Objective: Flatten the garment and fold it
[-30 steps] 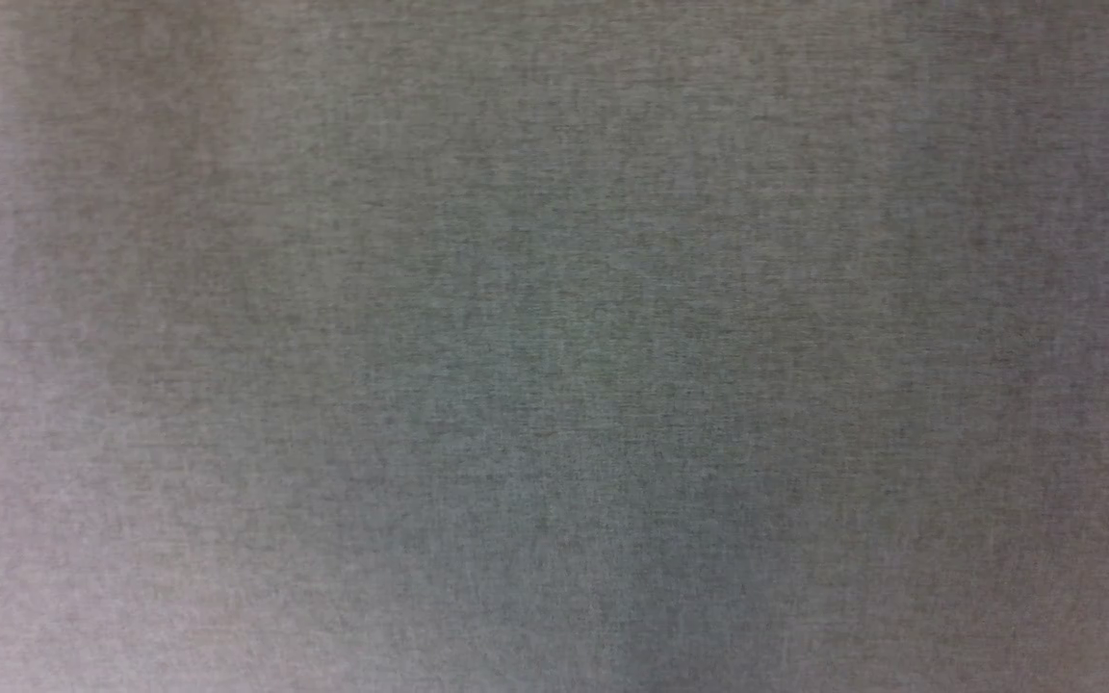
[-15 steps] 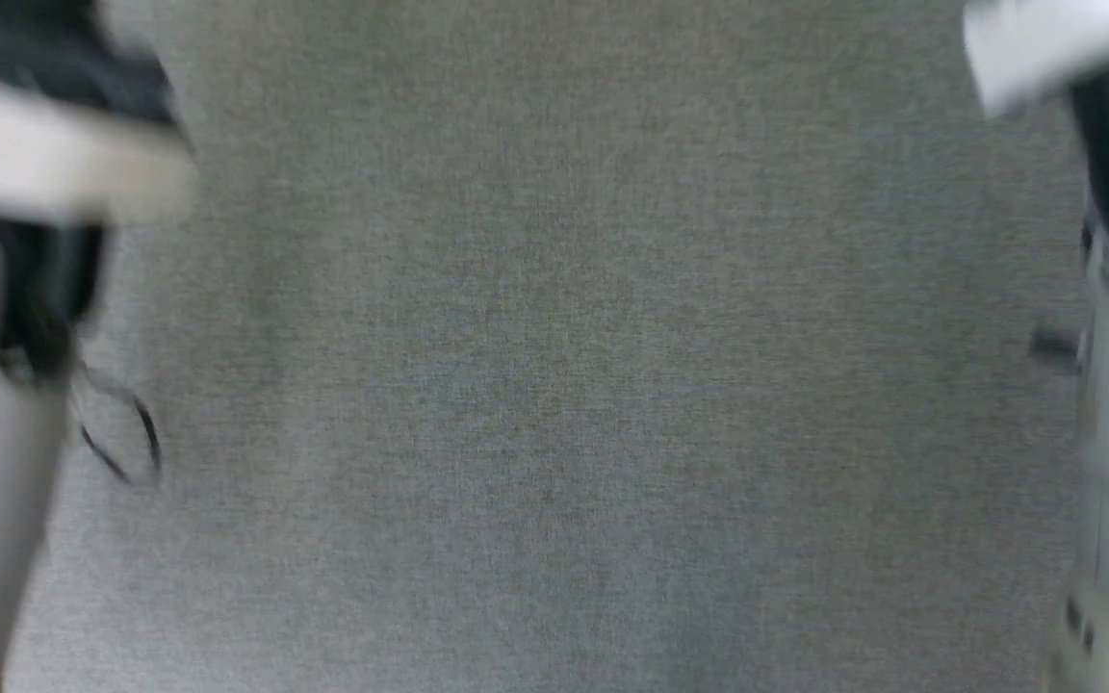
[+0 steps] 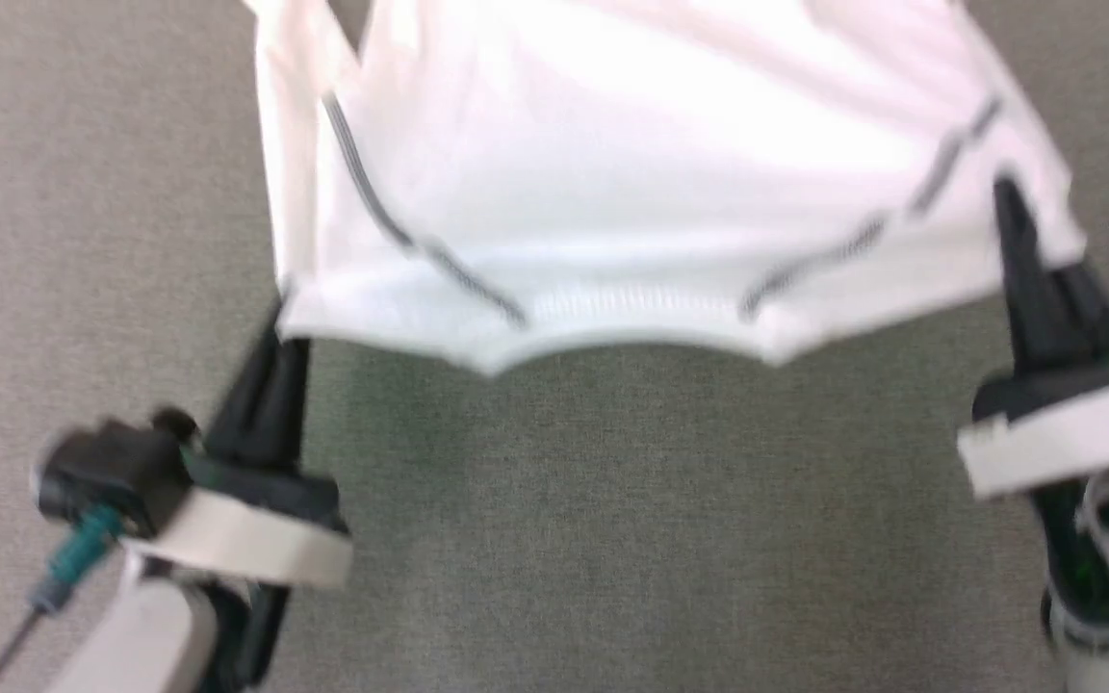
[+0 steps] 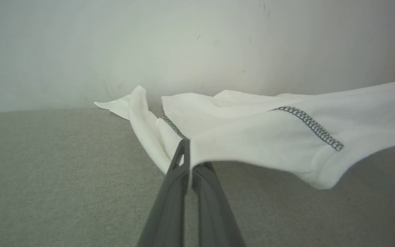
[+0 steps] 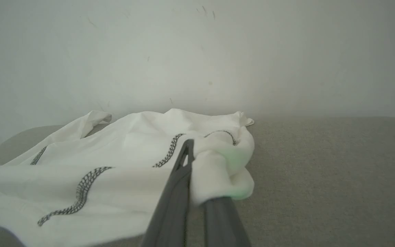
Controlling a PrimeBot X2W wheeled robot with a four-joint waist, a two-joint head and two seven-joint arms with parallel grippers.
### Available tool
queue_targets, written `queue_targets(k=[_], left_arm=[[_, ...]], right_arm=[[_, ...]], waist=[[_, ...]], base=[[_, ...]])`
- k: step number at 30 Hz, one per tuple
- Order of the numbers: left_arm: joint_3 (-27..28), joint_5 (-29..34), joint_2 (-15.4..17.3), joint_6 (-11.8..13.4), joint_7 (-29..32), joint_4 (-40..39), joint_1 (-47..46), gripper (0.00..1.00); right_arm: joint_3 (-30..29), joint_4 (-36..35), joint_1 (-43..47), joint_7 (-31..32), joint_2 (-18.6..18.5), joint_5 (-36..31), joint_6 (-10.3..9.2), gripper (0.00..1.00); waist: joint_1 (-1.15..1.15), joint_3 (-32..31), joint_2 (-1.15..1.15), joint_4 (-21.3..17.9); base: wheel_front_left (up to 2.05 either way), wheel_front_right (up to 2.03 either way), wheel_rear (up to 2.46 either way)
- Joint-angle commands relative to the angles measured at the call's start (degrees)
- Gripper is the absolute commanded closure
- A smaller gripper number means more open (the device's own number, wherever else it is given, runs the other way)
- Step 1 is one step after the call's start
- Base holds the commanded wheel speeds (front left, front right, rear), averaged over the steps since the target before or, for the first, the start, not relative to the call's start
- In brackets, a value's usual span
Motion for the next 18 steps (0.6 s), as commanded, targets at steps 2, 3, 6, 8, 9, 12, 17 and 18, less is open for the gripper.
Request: queue_targets(k=[2, 3, 6, 8, 9, 12, 17, 18], left_arm=[[-1.0, -0.3, 0.1, 0.5, 0.7, 1.1, 3.3, 1.0], [-1.2, -0.9, 0.0, 0.6, 1.1, 1.4, 4.6, 1.0], [-2.7, -1.1, 0.8, 0.8, 3.0, 2.3, 7.9, 1.0], [-3.5, -1.9, 1.1, 0.5, 4.0, 2.8, 9.7, 1.0], [-4.0, -2.1, 1.3, 0.3, 4.6, 3.0, 10.6, 1.0], [-5.3, -2.7, 1.8, -0.2, 6.2, 3.3, 12.6, 1.0], [-6.8, -3.6, 2.2, -0.5, 8.3, 3.9, 14.8, 1.0], [-7.0, -4.0, 2.1, -0.6, 8.6, 4.1, 15.2, 1.0]], right_arm=[[-0.6, 1.0, 4.3, -1.3, 0.1, 1.1, -0.06, 1.0], [-0.8, 1.7, 6.2, -1.6, 0.1, 1.8, -0.06, 1.0], [-1.4, 3.9, 11.1, -2.0, 0.1, 3.4, -0.06, 1.0], [-1.8, 5.0, 13.9, -2.2, 0.1, 4.7, -0.06, 1.0], [-1.8, 5.5, 15.2, -2.1, 0.1, 4.9, -0.06, 1.0], [-1.9, 6.6, 18.5, -1.7, 0.1, 5.7, -0.06, 1.0], [-1.8, 7.6, 21.8, -0.4, 0.1, 6.7, -0.06, 1.0], [-1.9, 7.7, 22.4, -0.1, 0.1, 6.7, -0.06, 1.0]], waist=[[0.01, -4.5, 0.0, 0.1], [0.01, -5.3, 0.0, 0.1], [0.01, -7.7, 0.0, 0.2], [0.01, -9.1, 0.0, 0.2], [0.01, -9.6, 0.0, 0.2], [0.01, -10.9, 0.0, 0.3], [0.01, -12.0, 0.0, 0.1], [0.01, -12.1, 0.0, 0.0]], base=[[0.0, 0.0, 0.0], [0.0, 0.0, 0.0], [0.0, 0.0, 0.0], [0.0, 0.0, 0.0], [0.0, 0.0, 0.0], [0.0, 0.0, 0.0], [0.0, 0.0, 0.0], [0.0, 0.0, 0.0]])
